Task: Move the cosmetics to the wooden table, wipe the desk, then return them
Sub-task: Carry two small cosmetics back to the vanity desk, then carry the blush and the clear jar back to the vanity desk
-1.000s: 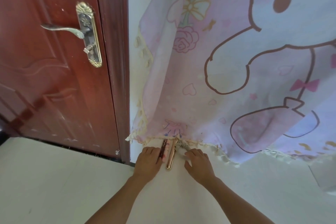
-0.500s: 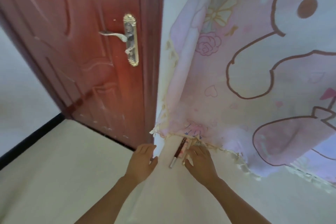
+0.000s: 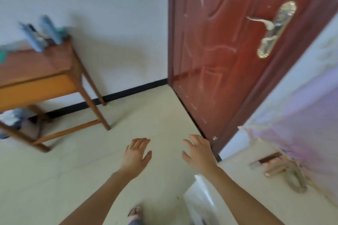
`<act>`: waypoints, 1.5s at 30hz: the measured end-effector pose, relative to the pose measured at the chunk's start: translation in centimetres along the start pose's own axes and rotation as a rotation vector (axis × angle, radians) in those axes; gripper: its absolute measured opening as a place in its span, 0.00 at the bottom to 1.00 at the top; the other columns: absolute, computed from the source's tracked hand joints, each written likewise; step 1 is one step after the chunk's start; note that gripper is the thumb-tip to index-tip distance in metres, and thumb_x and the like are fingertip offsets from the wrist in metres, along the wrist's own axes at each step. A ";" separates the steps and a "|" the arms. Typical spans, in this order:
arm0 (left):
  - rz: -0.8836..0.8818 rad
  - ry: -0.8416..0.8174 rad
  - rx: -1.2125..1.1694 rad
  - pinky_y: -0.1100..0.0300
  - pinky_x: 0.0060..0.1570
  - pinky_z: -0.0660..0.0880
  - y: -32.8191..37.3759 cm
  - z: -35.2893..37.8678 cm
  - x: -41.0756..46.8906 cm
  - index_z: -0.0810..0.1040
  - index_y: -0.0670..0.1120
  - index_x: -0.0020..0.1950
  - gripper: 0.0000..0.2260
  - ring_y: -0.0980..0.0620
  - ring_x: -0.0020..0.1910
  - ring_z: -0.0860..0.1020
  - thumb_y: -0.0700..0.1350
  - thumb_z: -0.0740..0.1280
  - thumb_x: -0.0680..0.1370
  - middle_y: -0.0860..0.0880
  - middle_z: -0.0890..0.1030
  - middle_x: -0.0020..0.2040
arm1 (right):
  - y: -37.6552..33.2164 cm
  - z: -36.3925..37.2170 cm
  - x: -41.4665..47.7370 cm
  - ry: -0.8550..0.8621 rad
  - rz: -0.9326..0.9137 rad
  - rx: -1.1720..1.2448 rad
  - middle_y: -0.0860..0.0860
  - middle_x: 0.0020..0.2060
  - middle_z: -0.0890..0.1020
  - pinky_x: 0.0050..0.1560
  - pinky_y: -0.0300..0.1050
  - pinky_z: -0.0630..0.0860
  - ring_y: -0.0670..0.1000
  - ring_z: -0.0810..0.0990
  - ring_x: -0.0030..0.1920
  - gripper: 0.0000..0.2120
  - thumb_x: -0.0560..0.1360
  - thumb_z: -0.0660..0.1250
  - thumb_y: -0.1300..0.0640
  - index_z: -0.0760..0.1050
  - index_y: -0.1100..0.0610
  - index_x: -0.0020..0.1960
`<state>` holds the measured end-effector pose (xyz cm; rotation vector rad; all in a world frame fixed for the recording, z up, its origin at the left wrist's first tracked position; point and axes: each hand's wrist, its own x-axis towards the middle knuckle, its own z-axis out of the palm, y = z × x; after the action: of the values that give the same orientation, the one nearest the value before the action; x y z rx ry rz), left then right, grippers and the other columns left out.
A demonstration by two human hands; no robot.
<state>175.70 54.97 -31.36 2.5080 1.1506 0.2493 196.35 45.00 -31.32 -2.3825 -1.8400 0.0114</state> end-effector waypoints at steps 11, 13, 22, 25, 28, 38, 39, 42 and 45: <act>-0.313 0.332 -0.031 0.53 0.64 0.65 -20.0 -17.0 -10.7 0.70 0.44 0.66 0.34 0.46 0.67 0.67 0.62 0.44 0.70 0.47 0.73 0.65 | -26.0 -4.6 8.9 0.098 -0.447 -0.141 0.48 0.41 0.82 0.40 0.42 0.77 0.48 0.82 0.41 0.20 0.64 0.53 0.43 0.81 0.49 0.39; -0.399 0.415 -0.037 0.50 0.63 0.66 -24.9 -20.7 -14.2 0.73 0.41 0.64 0.32 0.43 0.65 0.69 0.61 0.49 0.71 0.44 0.75 0.63 | -32.1 -5.5 10.3 0.135 -0.544 -0.181 0.48 0.42 0.82 0.39 0.44 0.78 0.49 0.82 0.42 0.15 0.64 0.60 0.44 0.81 0.49 0.39; -0.568 0.684 0.089 0.50 0.60 0.67 -36.2 -35.2 -24.6 0.72 0.41 0.64 0.24 0.42 0.64 0.69 0.56 0.56 0.75 0.44 0.75 0.63 | -52.5 -12.3 15.6 0.298 -0.808 -0.086 0.54 0.45 0.82 0.40 0.50 0.77 0.55 0.82 0.47 0.15 0.61 0.72 0.48 0.81 0.54 0.44; -0.572 0.726 0.106 0.54 0.64 0.64 -38.2 -38.2 -24.8 0.69 0.43 0.67 0.21 0.47 0.68 0.65 0.52 0.58 0.78 0.46 0.71 0.67 | -56.6 -13.9 17.4 0.271 -0.842 -0.041 0.58 0.52 0.81 0.50 0.56 0.74 0.59 0.79 0.54 0.16 0.66 0.72 0.51 0.80 0.57 0.51; -0.545 0.759 0.148 0.55 0.66 0.61 -40.2 -41.0 -24.4 0.66 0.44 0.69 0.19 0.48 0.69 0.62 0.47 0.59 0.79 0.48 0.69 0.69 | -60.2 -15.1 19.4 0.314 -0.890 -0.020 0.59 0.63 0.73 0.63 0.55 0.63 0.58 0.69 0.66 0.19 0.73 0.66 0.51 0.74 0.58 0.62; -0.549 0.753 0.261 0.55 0.68 0.59 -50.0 -50.7 -19.7 0.63 0.46 0.71 0.20 0.49 0.71 0.60 0.50 0.56 0.80 0.49 0.66 0.71 | -71.3 -17.4 32.4 0.352 -0.862 0.033 0.52 0.70 0.63 0.67 0.48 0.53 0.51 0.57 0.71 0.21 0.78 0.57 0.48 0.65 0.53 0.69; -0.549 0.742 0.265 0.55 0.68 0.59 -51.2 -51.7 -18.9 0.63 0.46 0.71 0.20 0.50 0.71 0.60 0.50 0.56 0.80 0.49 0.66 0.71 | -72.2 -17.5 34.0 0.356 -0.842 0.059 0.52 0.70 0.63 0.67 0.47 0.53 0.51 0.57 0.71 0.21 0.78 0.57 0.48 0.65 0.53 0.69; -0.552 0.704 0.302 0.55 0.69 0.59 -54.9 -54.2 -17.0 0.62 0.47 0.71 0.21 0.50 0.71 0.60 0.50 0.56 0.80 0.50 0.66 0.71 | -74.6 -17.8 38.4 0.318 -0.786 0.110 0.52 0.70 0.63 0.66 0.46 0.55 0.51 0.58 0.71 0.21 0.78 0.58 0.49 0.64 0.52 0.69; -0.570 0.725 0.270 0.55 0.68 0.60 -58.5 -55.6 -16.1 0.63 0.46 0.71 0.20 0.50 0.71 0.61 0.49 0.57 0.80 0.50 0.66 0.71 | -77.1 -17.5 42.2 0.288 -0.761 0.117 0.52 0.70 0.64 0.67 0.46 0.57 0.51 0.58 0.71 0.21 0.78 0.57 0.50 0.63 0.52 0.70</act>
<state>107.52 92.01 -3.96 2.2044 2.2427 0.9377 134.46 102.96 -2.51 -1.3905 -2.3636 -0.2721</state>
